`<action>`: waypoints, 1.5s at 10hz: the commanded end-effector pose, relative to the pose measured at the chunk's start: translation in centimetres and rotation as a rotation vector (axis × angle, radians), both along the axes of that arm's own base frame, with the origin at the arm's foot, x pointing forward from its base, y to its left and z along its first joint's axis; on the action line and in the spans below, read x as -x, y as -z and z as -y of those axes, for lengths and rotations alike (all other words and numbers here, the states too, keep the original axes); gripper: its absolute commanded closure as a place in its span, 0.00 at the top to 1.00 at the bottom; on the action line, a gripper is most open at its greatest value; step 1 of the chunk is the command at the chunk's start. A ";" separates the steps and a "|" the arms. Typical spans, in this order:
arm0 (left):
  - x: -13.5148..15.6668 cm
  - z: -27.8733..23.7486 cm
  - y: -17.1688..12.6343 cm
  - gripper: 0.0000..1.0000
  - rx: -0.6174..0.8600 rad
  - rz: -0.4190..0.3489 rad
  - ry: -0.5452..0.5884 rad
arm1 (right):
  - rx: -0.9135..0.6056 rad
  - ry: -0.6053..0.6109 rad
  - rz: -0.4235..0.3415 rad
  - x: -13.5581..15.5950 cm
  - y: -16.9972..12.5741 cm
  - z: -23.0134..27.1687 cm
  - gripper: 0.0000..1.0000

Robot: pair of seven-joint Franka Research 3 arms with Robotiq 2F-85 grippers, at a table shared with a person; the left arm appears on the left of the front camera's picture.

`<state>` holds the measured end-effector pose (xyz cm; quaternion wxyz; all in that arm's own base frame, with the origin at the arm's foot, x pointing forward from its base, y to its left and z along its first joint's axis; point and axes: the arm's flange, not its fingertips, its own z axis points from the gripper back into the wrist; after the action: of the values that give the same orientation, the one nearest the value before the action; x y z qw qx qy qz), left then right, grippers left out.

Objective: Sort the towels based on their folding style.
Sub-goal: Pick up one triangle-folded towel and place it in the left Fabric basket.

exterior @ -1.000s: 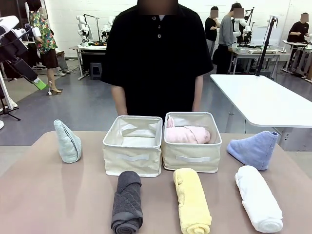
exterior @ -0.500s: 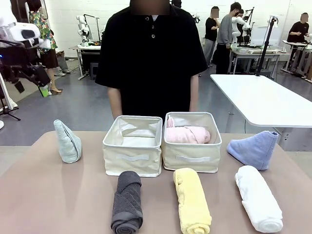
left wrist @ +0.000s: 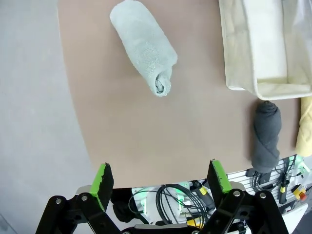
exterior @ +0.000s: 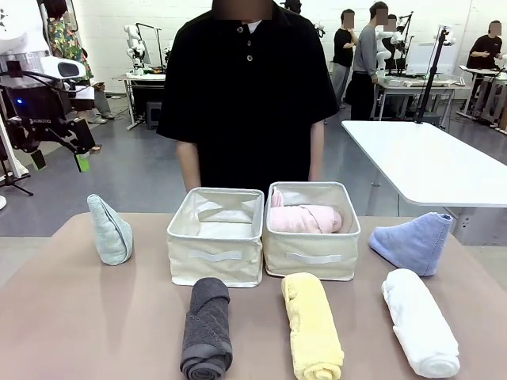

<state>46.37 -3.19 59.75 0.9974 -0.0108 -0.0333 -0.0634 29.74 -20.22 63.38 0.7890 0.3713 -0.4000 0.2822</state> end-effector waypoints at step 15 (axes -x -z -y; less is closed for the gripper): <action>-10.4 2.7 14.2 0.80 -0.024 -0.122 -0.217 | -0.010 -0.008 0.011 0.0 0.1 0.1 1.00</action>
<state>56.24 -5.63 45.34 0.9986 -0.0132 0.0326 0.0388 29.73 -20.23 63.38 0.7890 0.3713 -0.4000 0.2821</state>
